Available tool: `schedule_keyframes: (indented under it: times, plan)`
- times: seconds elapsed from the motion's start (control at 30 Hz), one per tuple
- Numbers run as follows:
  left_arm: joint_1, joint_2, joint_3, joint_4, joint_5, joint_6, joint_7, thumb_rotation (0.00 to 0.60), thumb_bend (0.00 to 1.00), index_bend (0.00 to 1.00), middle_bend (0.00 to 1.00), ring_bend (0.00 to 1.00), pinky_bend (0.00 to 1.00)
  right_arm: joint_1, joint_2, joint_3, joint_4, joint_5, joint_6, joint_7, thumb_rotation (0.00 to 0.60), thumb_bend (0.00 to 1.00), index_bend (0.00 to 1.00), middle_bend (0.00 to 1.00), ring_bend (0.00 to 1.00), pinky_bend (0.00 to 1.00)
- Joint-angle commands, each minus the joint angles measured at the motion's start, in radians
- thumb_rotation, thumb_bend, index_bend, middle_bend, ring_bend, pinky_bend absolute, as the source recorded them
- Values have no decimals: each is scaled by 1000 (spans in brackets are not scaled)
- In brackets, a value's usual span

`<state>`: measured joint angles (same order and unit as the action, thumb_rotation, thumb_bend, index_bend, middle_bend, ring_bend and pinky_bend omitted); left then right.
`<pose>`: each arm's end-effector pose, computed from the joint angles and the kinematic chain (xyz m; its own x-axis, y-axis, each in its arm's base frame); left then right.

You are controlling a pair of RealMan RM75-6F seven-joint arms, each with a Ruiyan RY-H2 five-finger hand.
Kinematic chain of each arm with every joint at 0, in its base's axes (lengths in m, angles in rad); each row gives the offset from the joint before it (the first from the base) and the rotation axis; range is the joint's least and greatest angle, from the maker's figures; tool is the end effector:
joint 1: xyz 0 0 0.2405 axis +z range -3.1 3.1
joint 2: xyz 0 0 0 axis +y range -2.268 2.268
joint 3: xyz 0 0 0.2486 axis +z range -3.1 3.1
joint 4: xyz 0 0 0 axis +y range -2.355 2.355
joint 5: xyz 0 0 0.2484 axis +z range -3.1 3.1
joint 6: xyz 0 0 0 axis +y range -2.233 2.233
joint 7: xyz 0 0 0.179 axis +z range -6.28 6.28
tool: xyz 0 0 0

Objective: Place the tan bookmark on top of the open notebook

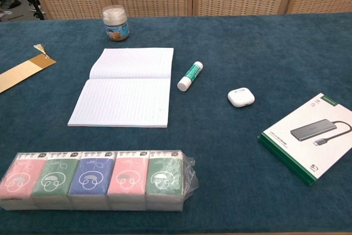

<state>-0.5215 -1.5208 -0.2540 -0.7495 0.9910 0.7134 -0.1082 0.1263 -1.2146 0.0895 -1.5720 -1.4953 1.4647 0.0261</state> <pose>-0.4302 0.4187 0.0864 0.3296 0.2116 0.9201 0.8553 0.3458 -0.3859 -0.3047 -0.2410 0.0970 0.3148 0.0255 0.9488 -0.9478 -0.0443 0.3156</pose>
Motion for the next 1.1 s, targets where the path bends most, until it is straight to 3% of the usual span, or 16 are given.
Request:
schedule_keyframes:
  times: [0.03,0.2,0.37,0.5,0.73,0.9,1.1]
  plan:
    - [27,57,68,-37,201,61,-196,600,67,0,0,0,2,-1,0,0,0,-1,2,1,600,0,149,0,0,0]
    - [39,104,128,-69,336,109,-367,600,48,0,0,0,1,-2,2,0,-1,-2,4,4,600,0,148,0,0,0]
    - [31,172,101,-197,287,20,-483,600,46,0,0,0,2,-1,1,-2,-3,-5,3,3,600,0,149,0,0,0]
    - [-5,227,47,-313,166,-84,-461,600,46,0,0,0,2,0,0,-6,-4,-10,2,-1,600,0,149,0,0,0]
    - [-88,252,16,-399,-95,-200,-302,600,57,0,0,0,2,1,2,-3,-3,-4,-1,4,600,0,149,0,0,0]
    - [-147,233,57,-404,-289,-205,-163,600,58,0,0,0,1,1,3,-2,-2,-1,-3,11,600,0,149,0,0,0]
    - [-242,187,138,-405,-640,-122,30,600,57,0,0,0,2,4,7,-1,0,2,-10,22,600,0,149,0,0,0]
